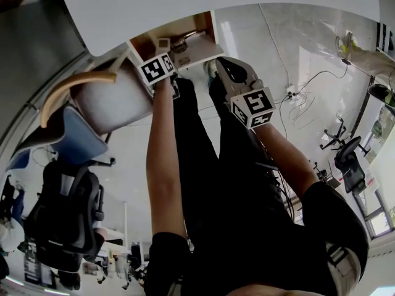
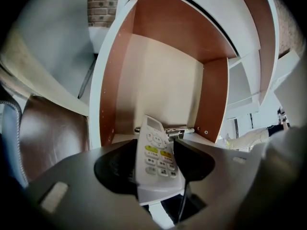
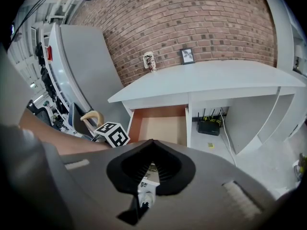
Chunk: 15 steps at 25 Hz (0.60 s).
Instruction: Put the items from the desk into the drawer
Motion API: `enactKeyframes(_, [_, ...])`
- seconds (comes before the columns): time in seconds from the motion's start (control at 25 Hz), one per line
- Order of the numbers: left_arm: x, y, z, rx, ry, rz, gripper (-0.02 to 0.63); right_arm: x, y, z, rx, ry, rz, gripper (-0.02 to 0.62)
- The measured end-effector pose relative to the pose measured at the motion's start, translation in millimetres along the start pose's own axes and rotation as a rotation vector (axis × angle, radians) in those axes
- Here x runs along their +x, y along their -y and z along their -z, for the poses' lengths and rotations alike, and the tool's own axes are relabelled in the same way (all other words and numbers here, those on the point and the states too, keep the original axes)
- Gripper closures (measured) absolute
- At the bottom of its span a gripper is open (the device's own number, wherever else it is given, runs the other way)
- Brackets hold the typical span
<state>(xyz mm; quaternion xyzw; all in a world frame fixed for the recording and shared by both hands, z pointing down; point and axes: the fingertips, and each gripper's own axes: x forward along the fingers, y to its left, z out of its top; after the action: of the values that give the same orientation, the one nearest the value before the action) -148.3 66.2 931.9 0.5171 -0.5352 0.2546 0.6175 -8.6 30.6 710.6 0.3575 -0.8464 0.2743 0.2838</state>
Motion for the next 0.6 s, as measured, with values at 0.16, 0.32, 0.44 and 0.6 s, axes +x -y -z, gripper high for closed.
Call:
enactKeyframes(0.16, [0.2, 2.4, 1.6, 0.012, 0.007, 0.004, 0.345, -0.2, 3.3, -1.7, 0.0, 0.004, 0.005, 0.591])
enactKeyframes(0.32, [-7.3, 2.7, 0.7, 0.038, 0.029, -0.012, 0.324, -3.3, 2.1, -8.0, -0.009, 0.01, 0.009, 0.591])
enactKeyframes(0.44, [-17.0, 5.2, 2.2, 0.024, 0.056, -0.01, 0.324, -10.1, 1.4, -14.0, -0.024, 0.012, 0.011, 0.591])
enactKeyframes(0.6, [-38.1, 11.3, 5.2, 0.013, 0.096, 0.001, 0.342, -23.1, -3.3, -28.4, -0.037, 0.027, 0.01, 0.591])
